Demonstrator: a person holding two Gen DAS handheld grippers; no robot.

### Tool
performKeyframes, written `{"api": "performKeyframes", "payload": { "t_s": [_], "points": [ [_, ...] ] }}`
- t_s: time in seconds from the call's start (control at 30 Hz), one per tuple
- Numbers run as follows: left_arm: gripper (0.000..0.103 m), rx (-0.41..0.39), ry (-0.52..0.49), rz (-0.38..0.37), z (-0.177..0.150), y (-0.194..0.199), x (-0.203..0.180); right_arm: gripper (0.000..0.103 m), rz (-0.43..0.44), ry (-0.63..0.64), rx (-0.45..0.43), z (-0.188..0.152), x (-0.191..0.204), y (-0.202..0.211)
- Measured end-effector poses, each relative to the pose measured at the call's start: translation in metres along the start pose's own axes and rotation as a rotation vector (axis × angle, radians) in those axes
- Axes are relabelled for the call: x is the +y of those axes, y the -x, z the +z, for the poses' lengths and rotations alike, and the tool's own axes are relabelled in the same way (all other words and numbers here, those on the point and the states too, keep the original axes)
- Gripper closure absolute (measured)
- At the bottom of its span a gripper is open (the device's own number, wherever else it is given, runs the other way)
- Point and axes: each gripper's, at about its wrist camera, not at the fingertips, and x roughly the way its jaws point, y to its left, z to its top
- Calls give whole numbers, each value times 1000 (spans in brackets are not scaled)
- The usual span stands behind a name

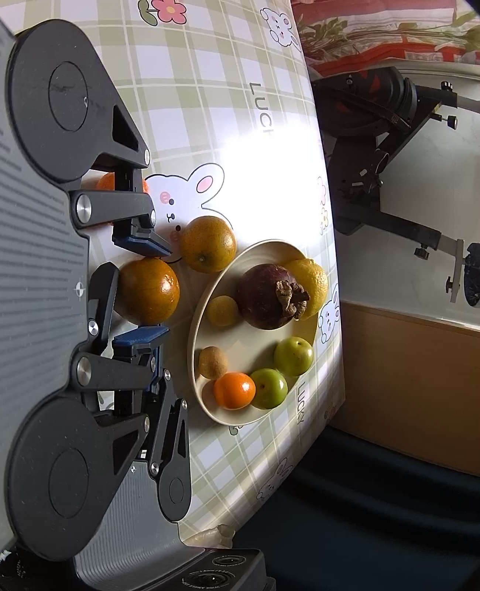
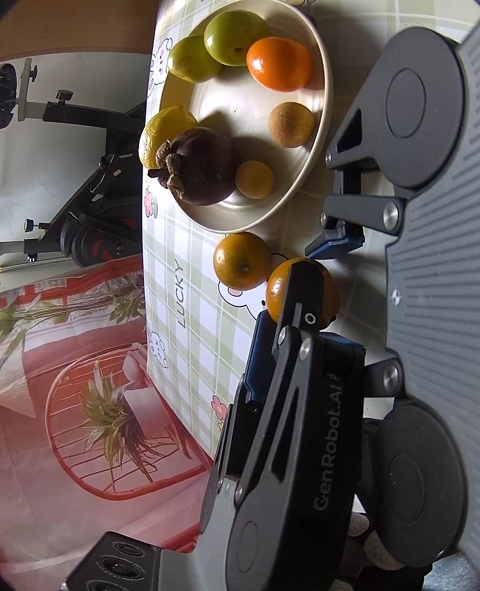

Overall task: Organize fruits
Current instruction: 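Close the left gripper on the brownish orange and lift it, then carry the orange over the plate and lower it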

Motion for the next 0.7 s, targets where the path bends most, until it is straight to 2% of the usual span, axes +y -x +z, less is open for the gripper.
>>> {"api": "performKeyframes", "payload": {
  "t_s": [0.17, 0.43, 0.7],
  "points": [
    [59, -26, 64, 12, -2, 4, -8, 57, -17, 22, -27, -2, 3, 10],
    [59, -41, 28, 12, 3, 8, -23, 57, -31, 42, -47, -6, -1, 22],
    [59, -70, -19, 8, 25, 8, -40, 57, -50, 38, -105, 1, -9, 37]
  ]
}}
